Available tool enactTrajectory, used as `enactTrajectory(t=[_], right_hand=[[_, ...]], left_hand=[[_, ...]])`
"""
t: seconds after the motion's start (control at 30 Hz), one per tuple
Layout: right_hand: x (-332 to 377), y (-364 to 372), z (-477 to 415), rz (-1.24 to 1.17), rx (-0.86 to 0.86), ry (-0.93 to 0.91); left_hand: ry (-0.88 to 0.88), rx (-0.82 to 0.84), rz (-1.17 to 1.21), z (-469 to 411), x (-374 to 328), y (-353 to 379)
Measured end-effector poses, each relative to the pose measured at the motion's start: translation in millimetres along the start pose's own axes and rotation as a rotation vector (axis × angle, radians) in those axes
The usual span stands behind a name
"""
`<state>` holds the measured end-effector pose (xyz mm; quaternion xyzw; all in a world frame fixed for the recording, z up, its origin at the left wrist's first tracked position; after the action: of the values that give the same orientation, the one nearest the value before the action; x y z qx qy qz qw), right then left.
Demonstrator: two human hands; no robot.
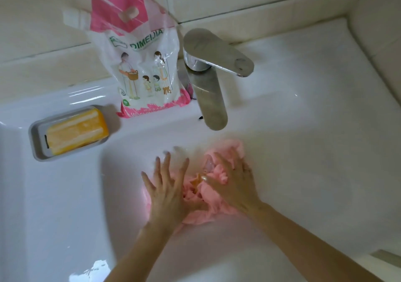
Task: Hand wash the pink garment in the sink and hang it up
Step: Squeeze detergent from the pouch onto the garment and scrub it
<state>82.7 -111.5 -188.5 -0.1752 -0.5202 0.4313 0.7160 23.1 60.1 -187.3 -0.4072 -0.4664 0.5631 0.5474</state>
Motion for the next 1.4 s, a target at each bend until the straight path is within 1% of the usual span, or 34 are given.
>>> enactTrajectory(t=[0.07,0.1,0.13,0.17,0.23,0.33,0.43,0.5,0.53,0.63,0.67,0.7,0.73,0.77,0.8,0.83,0.87,0.9,0.93,0.97,1.0,1.03,1.07,1.1,1.13,1.17,1.2,1.23,1.27,1.3,1.33,1.4], right_hand=[[1,19,4,0.08,-0.011,-0.12],[-1,27,5,0.147,0.0,-0.169],[-2,31,6,0.2,0.019,-0.211],[-4,33,5,0.226,0.0,-0.258],[-7,35,1,0.219,-0.077,-0.343],[-12,37,-15,0.19,-0.146,-0.416],[-16,45,-27,0.206,-0.19,-0.416],[-17,49,-33,0.159,-0.26,-0.4],[-16,50,-37,0.129,-0.292,-0.375],[-8,50,-48,0.18,-0.378,-0.258],[-2,50,-50,0.147,-0.394,-0.196],[7,47,-50,0.1,-0.405,-0.106],[13,45,-50,0.044,-0.435,-0.028],[19,43,-50,-0.039,-0.437,0.075],[21,41,-50,-0.127,-0.405,0.17],[20,38,-49,-0.204,-0.344,0.222],[17,33,-49,-0.319,-0.311,0.249],[14,25,-46,-0.529,-0.279,0.268],[11,11,-42,-0.777,-0.239,0.268],[3,-1,-38,-0.962,-0.204,0.258],[-6,-12,-33,-1.068,-0.109,0.213],[-11,-23,-25,-1.047,0.012,0.17],[-10,-31,-16,-0.967,0.126,0.139],[-9,-37,-8,-0.819,0.209,0.113],[-7,-38,-2,-0.615,0.239,0.083],[-6,-37,1,-0.364,0.22,0.013],[-3,-32,2,-0.169,0.173,-0.071],[0,-24,1,-0.046,0.132,-0.145],[1,-13,-2,0.022,0.112,-0.199],[2,-2,-3,0.081,0.133,-0.223],[0,11,-4,0.144,0.161,-0.242],[-2,33,-2,0.247,0.142,-0.308]], left_hand=[[-0.015,0.149,-0.014,2,-9,18],[-0.009,0.165,-0.003,4,-13,23],[0.0,0.159,0.009,5,-17,24],[0.011,0.114,0.015,4,-20,26],[0.021,0.04,0.032,2,-23,30],[0.006,0.016,0.011,-11,-22,35],[0.019,-0.016,-0.027,-21,-25,33],[0.02,-0.048,0.049,-27,-26,37],[0.012,-0.066,0.083,-29,-27,38],[0.124,-0.078,-0.018,-39,-31,40],[0.147,-0.063,-0.032,-42,-32,33],[0.161,-0.018,-0.045,-44,-33,24],[0.151,0.073,0.013,-46,-37,19],[0.107,0.054,0.08,-48,-37,18],[0.042,0.109,0.1,-49,-35,21],[-0.042,0.187,0.133,-51,-32,18],[-0.132,0.227,0.254,-52,-26,15],[-0.163,0.244,0.434,-51,-18,11],[-0.172,0.223,0.665,-46,-10,1],[-0.198,0.228,0.899,-38,-1,-11],[-0.183,0.233,1.052,-29,8,-22],[-0.181,0.301,1.125,-17,14,-32],[-0.155,0.329,1.12,-8,16,-34],[-0.159,0.318,1.028,0,17,-35],[-0.167,0.212,0.804,6,15,-33],[-0.17,0.065,0.543,10,14,-27],[-0.148,-0.032,0.319,12,11,-19],[-0.122,-0.032,0.18,11,7,-10],[-0.104,0.006,0.114,10,4,0],[-0.092,0.025,0.096,10,0,14],[-0.088,0.082,0.113,11,-3,20],[-0.046,0.101,0.131,14,-11,29]])
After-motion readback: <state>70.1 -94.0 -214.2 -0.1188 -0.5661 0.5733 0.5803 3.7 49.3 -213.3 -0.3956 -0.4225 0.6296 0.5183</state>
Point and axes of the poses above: each hand's wrist, its own z-axis away from the middle knuckle, its own y-axis out of the palm, x = y × z, the point moved 1 cm from there along -z, towards the middle knuckle, and after that the axes turned 15 degrees about -z, right-handed, at the moved point
